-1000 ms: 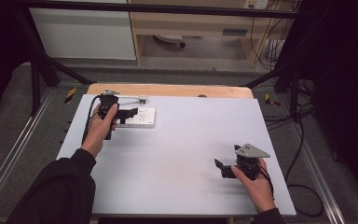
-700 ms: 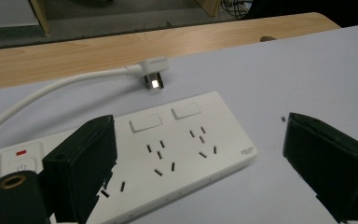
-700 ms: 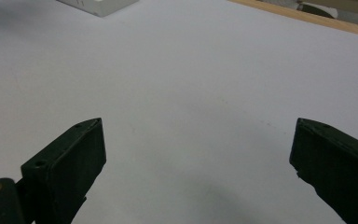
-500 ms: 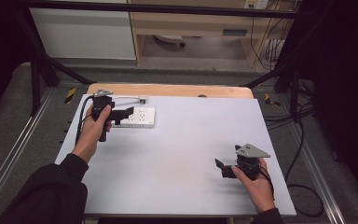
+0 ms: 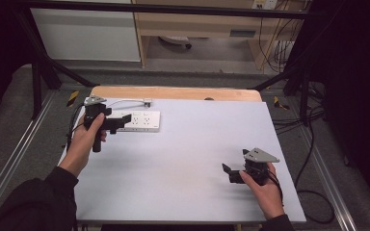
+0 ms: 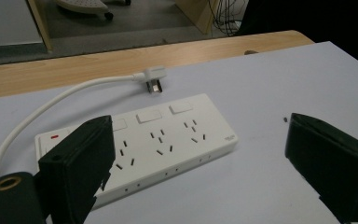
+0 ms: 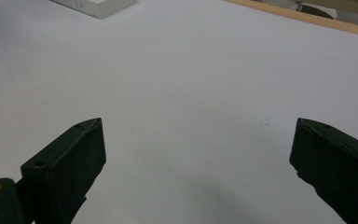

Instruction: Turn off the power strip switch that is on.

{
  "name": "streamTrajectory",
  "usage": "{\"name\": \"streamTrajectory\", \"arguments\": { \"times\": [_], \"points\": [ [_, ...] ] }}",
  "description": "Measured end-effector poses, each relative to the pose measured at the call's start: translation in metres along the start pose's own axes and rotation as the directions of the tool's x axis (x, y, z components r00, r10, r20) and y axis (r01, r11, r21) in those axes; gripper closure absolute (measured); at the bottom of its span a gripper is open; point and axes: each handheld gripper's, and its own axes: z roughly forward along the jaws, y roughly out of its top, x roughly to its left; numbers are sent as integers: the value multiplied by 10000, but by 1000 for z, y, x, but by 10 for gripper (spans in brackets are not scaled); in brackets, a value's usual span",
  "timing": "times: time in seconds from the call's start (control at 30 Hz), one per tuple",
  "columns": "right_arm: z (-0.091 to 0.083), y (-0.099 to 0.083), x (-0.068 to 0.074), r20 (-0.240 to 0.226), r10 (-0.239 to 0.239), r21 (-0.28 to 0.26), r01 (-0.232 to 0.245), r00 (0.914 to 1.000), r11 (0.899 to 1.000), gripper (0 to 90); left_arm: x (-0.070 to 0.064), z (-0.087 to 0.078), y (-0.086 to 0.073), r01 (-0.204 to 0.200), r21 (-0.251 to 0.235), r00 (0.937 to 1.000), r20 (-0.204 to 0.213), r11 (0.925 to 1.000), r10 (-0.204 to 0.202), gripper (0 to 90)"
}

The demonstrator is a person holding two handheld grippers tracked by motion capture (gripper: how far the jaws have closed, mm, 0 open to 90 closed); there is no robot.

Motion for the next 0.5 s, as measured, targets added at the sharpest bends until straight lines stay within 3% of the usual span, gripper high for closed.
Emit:
{"name": "streamTrajectory", "arguments": {
  "times": [0.33,0.5],
  "points": [
    [0,0,0,34,-3,45,3,10000,10000,38,-6,-24,-13,-241,-22,9997,82,9997,241,82],
    [1,0,-1,41,24,52,-24,10000,10000,38,-6,-35,-21,-150,-146,9999,37,9998,150,82]
  ]
}}
